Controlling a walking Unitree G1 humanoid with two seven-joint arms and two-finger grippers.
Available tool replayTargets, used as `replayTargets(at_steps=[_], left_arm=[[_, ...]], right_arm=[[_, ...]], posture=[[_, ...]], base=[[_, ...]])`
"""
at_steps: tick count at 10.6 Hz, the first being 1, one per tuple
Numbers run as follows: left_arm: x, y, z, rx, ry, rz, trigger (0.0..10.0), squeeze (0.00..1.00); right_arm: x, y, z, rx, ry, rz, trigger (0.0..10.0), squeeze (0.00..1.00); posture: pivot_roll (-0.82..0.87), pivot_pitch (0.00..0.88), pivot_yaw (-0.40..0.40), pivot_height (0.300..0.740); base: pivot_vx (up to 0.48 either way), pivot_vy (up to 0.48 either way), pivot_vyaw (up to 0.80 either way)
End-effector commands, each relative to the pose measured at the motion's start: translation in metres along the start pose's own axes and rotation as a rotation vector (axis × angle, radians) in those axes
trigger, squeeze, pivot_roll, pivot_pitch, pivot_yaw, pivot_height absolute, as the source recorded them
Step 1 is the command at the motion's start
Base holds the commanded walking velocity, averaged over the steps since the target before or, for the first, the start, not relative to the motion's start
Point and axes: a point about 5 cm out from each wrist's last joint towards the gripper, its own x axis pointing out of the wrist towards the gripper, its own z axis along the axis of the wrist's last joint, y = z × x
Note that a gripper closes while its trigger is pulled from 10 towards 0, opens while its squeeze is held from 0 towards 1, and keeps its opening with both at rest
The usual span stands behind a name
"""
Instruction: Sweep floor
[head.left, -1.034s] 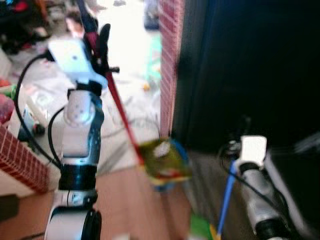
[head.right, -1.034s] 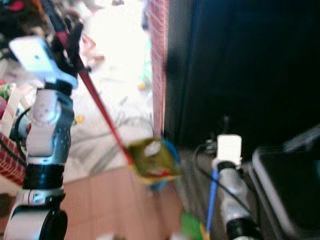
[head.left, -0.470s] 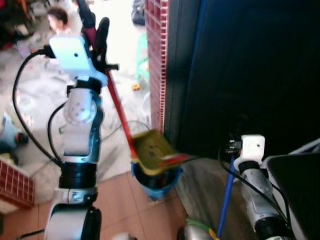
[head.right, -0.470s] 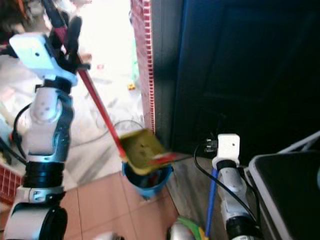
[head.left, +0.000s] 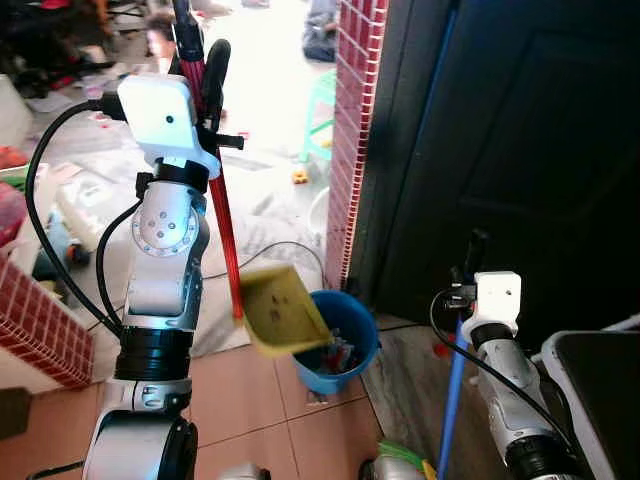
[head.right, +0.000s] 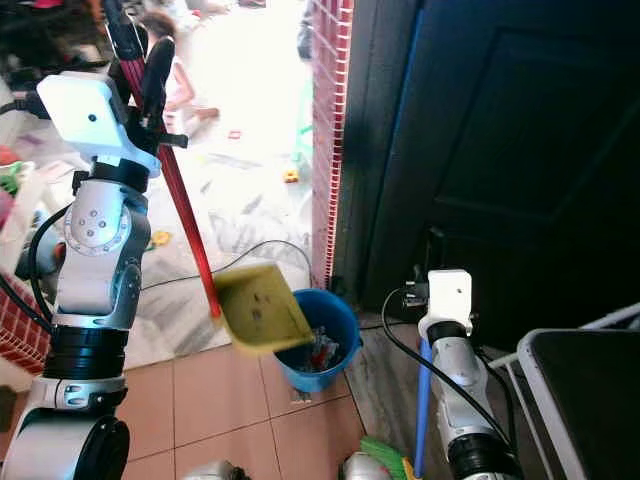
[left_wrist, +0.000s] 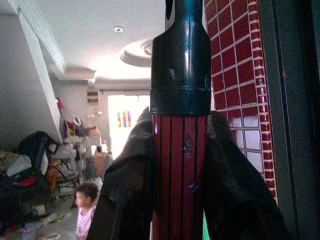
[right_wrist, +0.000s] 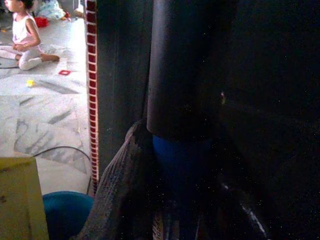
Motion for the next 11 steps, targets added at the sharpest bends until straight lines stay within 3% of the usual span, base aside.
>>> replayTargets(at_steps=[1,2,4,5,6,8,9,11], left_arm=[[0.007,-0.001,0.017,0.039,-0.092,-0.009,10.0,0.0],[0.013,-0.002,0.033,0.057,-0.144,-0.027,10.0,0.0],[0.023,0.011,0.054,0.091,-0.207,0.012,10.0,0.0],[0.026,0.04,0.062,0.192,-0.207,0.112,10.0,0.0],[0.02,0.058,0.055,0.26,-0.167,0.166,10.0,0.0],[-0.007,0.089,0.013,0.297,0.035,0.254,10.0,0.0],[-0.026,0.091,-0.015,0.287,0.163,0.266,10.0,0.0],[-0.061,0.071,-0.066,0.215,0.367,0.22,10.0,0.0]], right_arm=[[0.002,-0.005,0.005,-0.047,-0.023,0.003,10.0,0.0],[0.001,-0.005,0.005,-0.046,-0.021,0.005,10.0,0.0],[0.003,0.0,0.005,-0.028,-0.017,0.036,10.0,0.0],[0.003,0.012,0.007,-0.013,-0.027,0.102,10.0,0.0],[0.002,0.015,0.006,-0.004,-0.023,0.111,10.0,0.0],[0.002,0.018,0.006,-0.002,-0.023,0.129,10.0,0.0],[0.003,0.019,0.008,-0.03,-0.039,0.136,10.0,0.0],[0.012,0.029,0.034,-0.139,-0.168,0.231,10.0,0.0]], posture=[[-0.06,0.0,0.018,0.74],[-0.05,0.0,0.017,0.74],[-0.05,0.0,0.017,0.74],[-0.04,0.0,0.016,0.74],[-0.03,0.0,0.014,0.74],[-0.02,0.0,0.012,0.74],[-0.01,0.0,0.011,0.74],[-0.01,0.0,0.018,0.74]], base=[[0.0,0.0,0.0],[0.0,0.0,0.0],[0.0,0.0,0.0],[0.0,0.0,0.0],[0.0,0.0,0.0],[0.0,0.0,0.0],[0.0,0.0,0.0],[0.0,0.0,0.0]])
